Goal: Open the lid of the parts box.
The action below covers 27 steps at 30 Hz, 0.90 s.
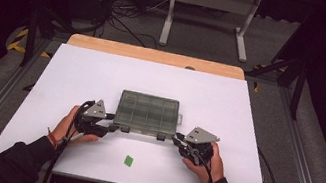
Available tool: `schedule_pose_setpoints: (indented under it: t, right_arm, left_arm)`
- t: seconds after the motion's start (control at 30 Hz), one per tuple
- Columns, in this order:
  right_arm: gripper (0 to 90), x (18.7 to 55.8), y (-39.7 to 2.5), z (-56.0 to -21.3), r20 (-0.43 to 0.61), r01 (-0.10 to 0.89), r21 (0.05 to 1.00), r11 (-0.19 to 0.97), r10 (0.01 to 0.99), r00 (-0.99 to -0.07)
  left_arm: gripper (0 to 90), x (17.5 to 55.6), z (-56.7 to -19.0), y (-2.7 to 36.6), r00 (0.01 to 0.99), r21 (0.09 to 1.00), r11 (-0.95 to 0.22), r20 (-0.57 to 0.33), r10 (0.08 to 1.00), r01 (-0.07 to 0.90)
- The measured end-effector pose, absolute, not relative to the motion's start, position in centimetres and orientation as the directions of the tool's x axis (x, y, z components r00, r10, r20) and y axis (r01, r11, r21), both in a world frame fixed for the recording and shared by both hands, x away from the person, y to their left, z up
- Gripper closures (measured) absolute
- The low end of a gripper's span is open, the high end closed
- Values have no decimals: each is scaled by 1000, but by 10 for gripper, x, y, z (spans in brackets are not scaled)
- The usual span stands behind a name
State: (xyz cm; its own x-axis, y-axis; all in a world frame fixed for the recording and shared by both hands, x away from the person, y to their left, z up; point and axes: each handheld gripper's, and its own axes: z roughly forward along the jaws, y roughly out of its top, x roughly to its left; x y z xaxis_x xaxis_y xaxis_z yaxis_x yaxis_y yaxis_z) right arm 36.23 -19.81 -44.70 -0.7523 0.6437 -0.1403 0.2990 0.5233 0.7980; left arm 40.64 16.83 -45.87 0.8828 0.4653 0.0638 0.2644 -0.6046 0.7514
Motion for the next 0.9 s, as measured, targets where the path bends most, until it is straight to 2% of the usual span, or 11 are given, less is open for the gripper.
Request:
schedule_pose_setpoints:
  t: [0.47,0.9]
  right_arm:
    - [795,361,-198,-447,-159,291,798,528,649,-744]
    - [770,362,-197,-450,-160,298,791,535,651,-742]
  left_arm:
    - [543,407,-459,169,881,748,-607,64,468,268]
    - [559,407,-460,170,883,750,-605,59,466,269]
